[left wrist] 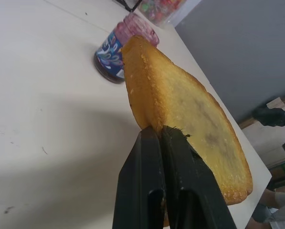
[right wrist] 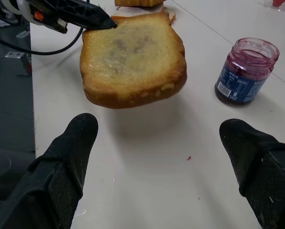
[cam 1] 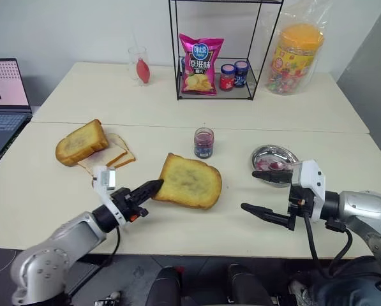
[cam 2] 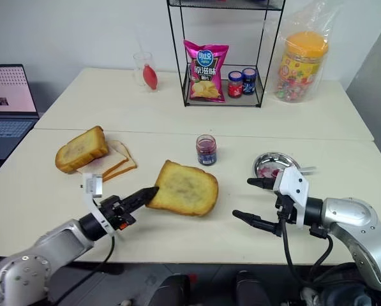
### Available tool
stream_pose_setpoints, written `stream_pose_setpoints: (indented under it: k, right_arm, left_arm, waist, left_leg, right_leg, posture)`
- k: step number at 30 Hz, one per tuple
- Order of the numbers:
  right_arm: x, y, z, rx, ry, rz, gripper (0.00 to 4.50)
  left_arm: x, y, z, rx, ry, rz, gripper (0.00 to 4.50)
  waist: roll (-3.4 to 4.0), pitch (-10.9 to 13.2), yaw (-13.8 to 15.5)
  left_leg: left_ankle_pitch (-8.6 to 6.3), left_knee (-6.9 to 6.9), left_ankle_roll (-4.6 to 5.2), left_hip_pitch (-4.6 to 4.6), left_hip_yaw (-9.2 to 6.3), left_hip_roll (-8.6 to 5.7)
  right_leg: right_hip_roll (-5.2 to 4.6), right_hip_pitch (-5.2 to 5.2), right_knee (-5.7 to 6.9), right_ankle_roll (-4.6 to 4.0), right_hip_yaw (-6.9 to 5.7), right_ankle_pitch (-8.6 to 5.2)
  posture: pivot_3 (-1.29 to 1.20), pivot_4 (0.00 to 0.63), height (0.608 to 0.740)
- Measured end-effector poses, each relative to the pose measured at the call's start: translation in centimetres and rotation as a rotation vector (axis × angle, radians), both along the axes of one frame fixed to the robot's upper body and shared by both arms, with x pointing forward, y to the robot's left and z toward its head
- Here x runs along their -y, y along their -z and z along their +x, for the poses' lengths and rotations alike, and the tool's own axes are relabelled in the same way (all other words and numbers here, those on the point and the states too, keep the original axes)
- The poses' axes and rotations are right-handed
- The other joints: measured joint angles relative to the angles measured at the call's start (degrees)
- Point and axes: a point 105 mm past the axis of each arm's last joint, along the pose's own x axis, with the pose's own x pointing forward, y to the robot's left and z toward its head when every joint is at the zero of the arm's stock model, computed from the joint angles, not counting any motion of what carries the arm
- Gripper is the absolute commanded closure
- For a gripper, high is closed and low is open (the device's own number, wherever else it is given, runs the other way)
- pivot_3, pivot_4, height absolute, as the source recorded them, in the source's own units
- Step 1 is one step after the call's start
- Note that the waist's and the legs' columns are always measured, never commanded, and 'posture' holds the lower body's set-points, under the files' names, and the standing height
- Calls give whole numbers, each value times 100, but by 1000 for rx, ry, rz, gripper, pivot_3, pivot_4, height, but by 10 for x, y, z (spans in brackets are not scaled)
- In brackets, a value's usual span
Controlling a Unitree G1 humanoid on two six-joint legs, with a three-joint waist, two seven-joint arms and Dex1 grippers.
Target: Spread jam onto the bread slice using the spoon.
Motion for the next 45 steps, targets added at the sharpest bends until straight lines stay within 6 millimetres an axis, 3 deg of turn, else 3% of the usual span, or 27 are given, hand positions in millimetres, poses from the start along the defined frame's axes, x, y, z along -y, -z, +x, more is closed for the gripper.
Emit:
stream_pose_setpoints:
  k: [7, 18, 29, 35, 37, 40, 43, 45]
  right_arm:
    - [8, 7, -9, -41, -6, -26, 0]
    - [8, 7, -10, -33, -4, -28, 0]
    - [8, 9, -13, -43, -6, -30, 0]
    - [7, 9, -12, -42, 17, 4, 0]
    - [9, 8, -10, -33, 48, 20, 0]
    - [15, 0, -2, 12, 139, 72, 0]
    - [24, -15, 16, 102, 298, 173, 0]
    - [34, -22, 23, 144, 398, 218, 0]
  left_arm:
    - [2, 24, 11, 2, -124, 56, 4460]
    - [2, 40, 4, -33, -138, 114, 4460]
    - [2, 44, 3, -45, -135, 159, 2193]
    - [-22, 40, -8, -12, -206, 269, 999]
    - [-40, 34, -7, 60, -258, 388, 999]
    - [-54, -6, 9, 289, -299, 510, 999]
    - [-23, -51, 23, 541, -114, 564, 999]
    - [5, -65, 19, 639, 59, 580, 999]
  waist:
    - [0, 0, 19]
    - [0, 0, 11]
    - [-1, 0, 11]
    - [-1, 1, -2]
    - [-2, 1, 4]
    - [-2, 2, 62]
    - [-2, 3, 152]
    - [-1, 1, 143]
  left_leg:
    - [-1, 0, 0, -6, 0, -3]
    - [-1, 1, -1, -8, 0, -2]
    - [-2, 0, -2, -8, 0, -2]
    - [-3, -3, -4, -8, -1, 3]
    - [-4, -4, -5, -9, -1, 2]
    - [-3, 1, -6, -14, -2, -1]
    - [-3, 15, -7, -26, -3, -4]
    - [-4, 15, -6, -42, 12, -11]
  right_leg:
    - [-1, 1, -10, 0, 2, 0]
    - [-1, -3, -11, 2, 2, 0]
    - [0, -4, -11, 2, 1, -1]
    - [0, -8, -11, -1, -1, -2]
    - [0, -10, -11, -4, -1, -4]
    - [-1, -13, -11, -4, -2, -3]
    - [-2, -30, -24, -4, -1, -3]
    - [-10, -21, -30, 9, 12, 5]
  posture:
    - [0, 150, 740]
    - [0, 150, 740]
    - [0, 150, 740]
    - [0, 150, 740]
    - [0, 150, 740]
    - [0, 150, 740]
    - [0, 150, 740]
    - [0, 150, 740]
